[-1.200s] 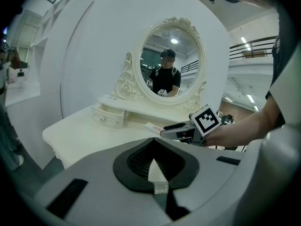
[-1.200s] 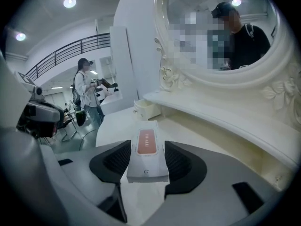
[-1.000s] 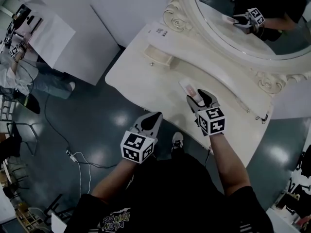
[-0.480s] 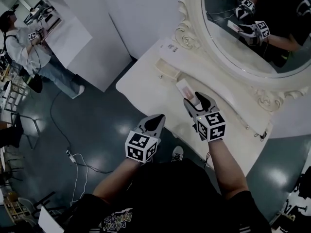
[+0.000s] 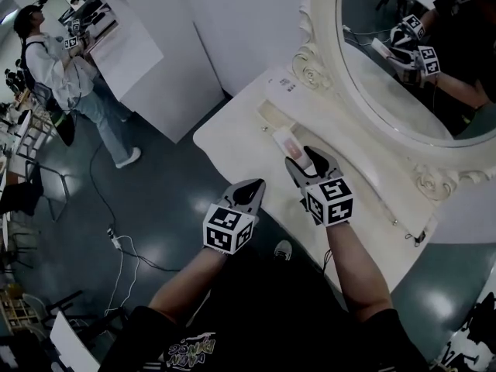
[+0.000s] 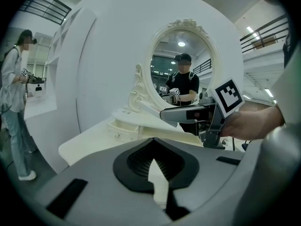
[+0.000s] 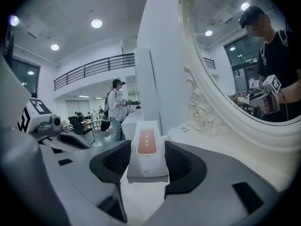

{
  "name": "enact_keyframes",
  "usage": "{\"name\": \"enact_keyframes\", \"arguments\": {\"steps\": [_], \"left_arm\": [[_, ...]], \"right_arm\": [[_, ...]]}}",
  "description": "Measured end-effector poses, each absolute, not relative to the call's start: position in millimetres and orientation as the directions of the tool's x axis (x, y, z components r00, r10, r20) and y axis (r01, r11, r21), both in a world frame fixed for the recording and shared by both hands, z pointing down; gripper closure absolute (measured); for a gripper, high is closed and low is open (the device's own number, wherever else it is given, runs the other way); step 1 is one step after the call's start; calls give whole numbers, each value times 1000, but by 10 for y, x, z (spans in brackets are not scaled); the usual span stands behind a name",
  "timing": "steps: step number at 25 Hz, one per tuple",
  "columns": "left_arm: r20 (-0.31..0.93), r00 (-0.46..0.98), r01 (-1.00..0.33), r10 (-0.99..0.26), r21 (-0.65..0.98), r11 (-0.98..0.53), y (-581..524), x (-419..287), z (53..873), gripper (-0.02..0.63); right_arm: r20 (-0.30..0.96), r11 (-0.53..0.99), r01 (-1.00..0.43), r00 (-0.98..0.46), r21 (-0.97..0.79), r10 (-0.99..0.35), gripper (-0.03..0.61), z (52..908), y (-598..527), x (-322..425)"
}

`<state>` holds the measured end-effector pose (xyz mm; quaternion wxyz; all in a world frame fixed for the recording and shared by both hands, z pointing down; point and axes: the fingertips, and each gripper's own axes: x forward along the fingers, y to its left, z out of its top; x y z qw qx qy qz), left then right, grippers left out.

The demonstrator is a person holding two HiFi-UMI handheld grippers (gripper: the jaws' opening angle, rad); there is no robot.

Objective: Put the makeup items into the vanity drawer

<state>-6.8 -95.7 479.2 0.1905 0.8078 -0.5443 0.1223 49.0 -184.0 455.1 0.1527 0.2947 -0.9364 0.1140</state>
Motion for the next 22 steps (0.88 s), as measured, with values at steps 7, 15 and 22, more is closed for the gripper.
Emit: {"name": "enact_keyframes", "arguments": {"steps": [7, 15, 22], "left_arm": [[422, 395, -919, -816, 177, -353, -1228, -100, 4882, 606], [434, 467, -882, -770, 170, -439, -1626, -300, 4943, 606], [438, 519, -851, -734, 183, -492, -1865, -620, 4958, 606]], "right_arm": [[373, 785, -604, -765, -135, -525, 334, 4669, -2004, 459], [407, 755, -645, -724, -117, -556, 334, 4806, -2351, 226], [466, 728, -679, -676, -95, -571, 334, 4962, -2682, -82]]}}
